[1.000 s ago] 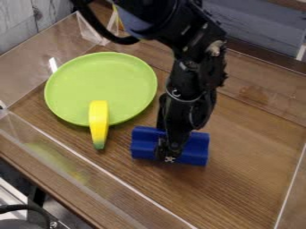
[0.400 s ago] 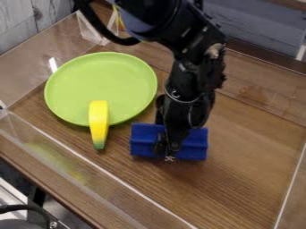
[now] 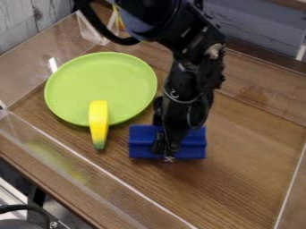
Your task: Put the blue object in the green plate
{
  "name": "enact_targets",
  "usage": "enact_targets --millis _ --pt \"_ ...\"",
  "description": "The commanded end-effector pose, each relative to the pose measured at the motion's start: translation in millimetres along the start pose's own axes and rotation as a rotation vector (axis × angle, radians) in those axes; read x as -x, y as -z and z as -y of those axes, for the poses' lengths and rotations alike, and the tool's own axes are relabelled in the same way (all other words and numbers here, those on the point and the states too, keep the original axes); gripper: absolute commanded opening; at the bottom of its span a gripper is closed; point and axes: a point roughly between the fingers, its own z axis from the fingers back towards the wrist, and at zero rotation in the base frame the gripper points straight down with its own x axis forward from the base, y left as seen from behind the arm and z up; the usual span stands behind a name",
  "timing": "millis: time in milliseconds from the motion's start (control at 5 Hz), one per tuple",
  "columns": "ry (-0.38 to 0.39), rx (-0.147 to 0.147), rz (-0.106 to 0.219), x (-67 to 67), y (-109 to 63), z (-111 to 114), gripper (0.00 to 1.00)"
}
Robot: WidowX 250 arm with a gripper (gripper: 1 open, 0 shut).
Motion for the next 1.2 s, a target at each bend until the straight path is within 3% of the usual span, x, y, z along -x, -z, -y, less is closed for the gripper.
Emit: enact_targets --millis 0,1000 --pt "-0.022 -0.027 0.007 2.0 -9.3 -3.5 0.00" --pt "-0.089 -0.059 -0.036 10.3 -19.3 -1.6 0.00"
